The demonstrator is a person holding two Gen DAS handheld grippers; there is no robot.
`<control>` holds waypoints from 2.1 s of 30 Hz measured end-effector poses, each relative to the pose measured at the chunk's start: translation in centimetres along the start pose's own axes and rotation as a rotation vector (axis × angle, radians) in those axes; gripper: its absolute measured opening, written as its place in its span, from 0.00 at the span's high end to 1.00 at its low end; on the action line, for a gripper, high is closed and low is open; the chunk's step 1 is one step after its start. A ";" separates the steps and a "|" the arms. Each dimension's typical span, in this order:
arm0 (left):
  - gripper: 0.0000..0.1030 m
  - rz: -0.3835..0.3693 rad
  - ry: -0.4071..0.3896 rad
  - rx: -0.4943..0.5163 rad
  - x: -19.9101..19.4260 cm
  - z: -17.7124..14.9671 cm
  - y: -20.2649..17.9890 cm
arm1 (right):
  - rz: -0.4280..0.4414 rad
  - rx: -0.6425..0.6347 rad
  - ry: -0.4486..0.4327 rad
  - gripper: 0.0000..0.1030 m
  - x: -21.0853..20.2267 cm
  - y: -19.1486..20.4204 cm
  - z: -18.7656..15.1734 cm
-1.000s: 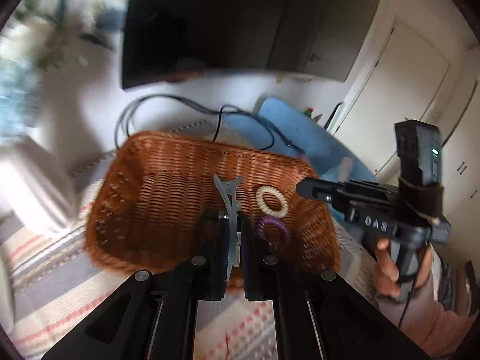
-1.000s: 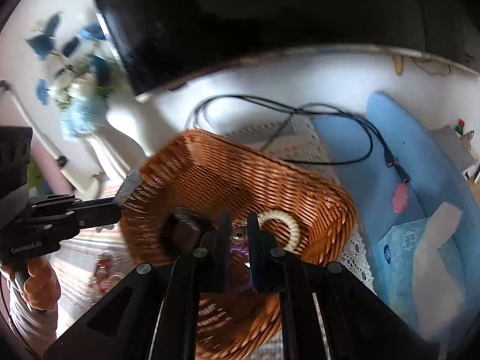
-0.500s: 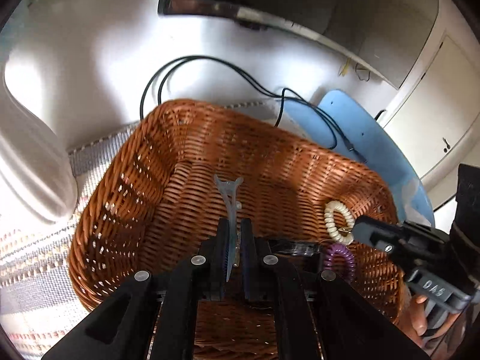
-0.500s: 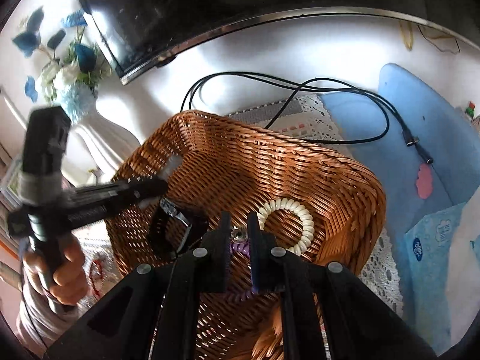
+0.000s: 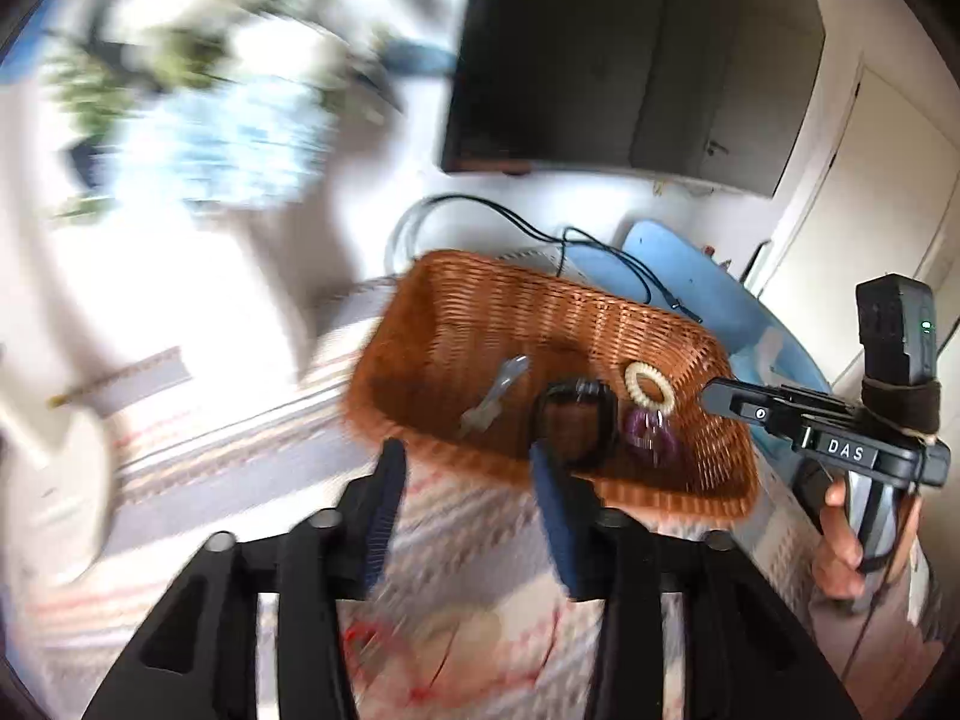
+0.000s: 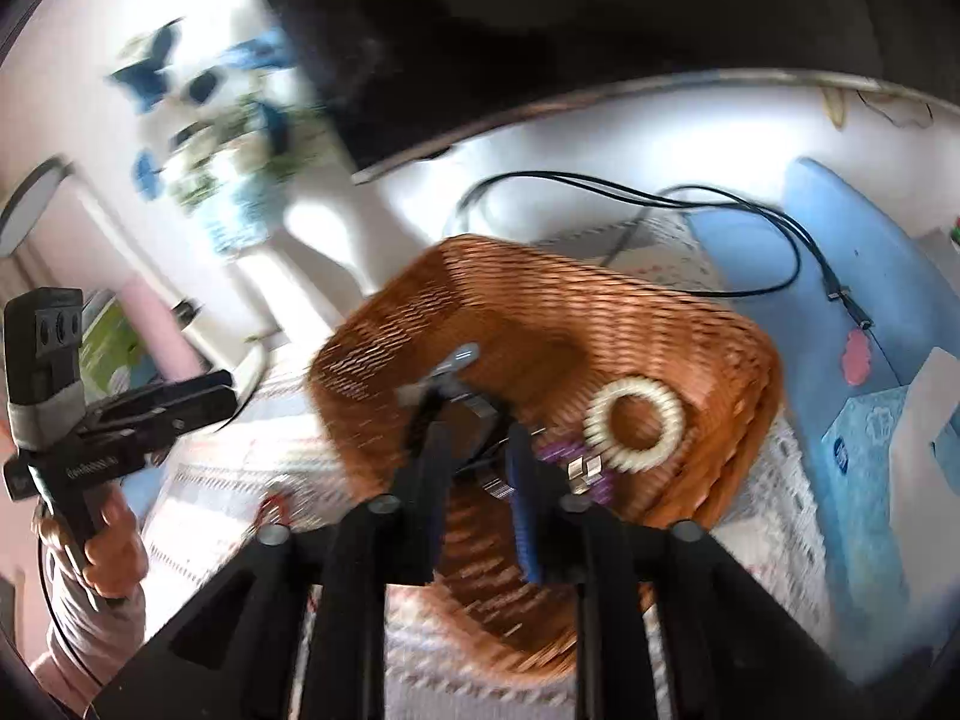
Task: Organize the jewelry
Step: 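Carry both items into the basket and open both tools, then lower the left tool to the red string bracelet and grasp it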
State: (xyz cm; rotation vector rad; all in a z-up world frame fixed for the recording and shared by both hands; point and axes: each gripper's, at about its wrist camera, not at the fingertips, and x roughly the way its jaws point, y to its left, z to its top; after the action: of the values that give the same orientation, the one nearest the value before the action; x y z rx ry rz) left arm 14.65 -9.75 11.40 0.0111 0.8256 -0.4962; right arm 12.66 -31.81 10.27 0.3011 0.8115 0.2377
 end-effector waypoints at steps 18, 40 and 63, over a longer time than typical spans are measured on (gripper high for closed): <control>0.41 -0.025 0.066 -0.166 -0.4 -9.7 7.3 | 0.016 -0.261 0.237 0.70 6.3 12.9 -7.4; 0.89 0.128 0.123 -0.047 4.4 -10.6 4.9 | -0.127 -0.481 0.242 0.89 13.7 15.2 -9.1; 0.57 0.061 0.063 -0.123 2.2 -9.9 6.3 | -0.049 -0.342 0.182 0.90 11.4 12.0 -7.8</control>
State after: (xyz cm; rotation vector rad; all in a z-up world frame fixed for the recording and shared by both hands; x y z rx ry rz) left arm 11.66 -3.09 1.90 -0.0613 0.9139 -0.3891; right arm 13.37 -15.61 1.81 -0.0634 0.9400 0.3566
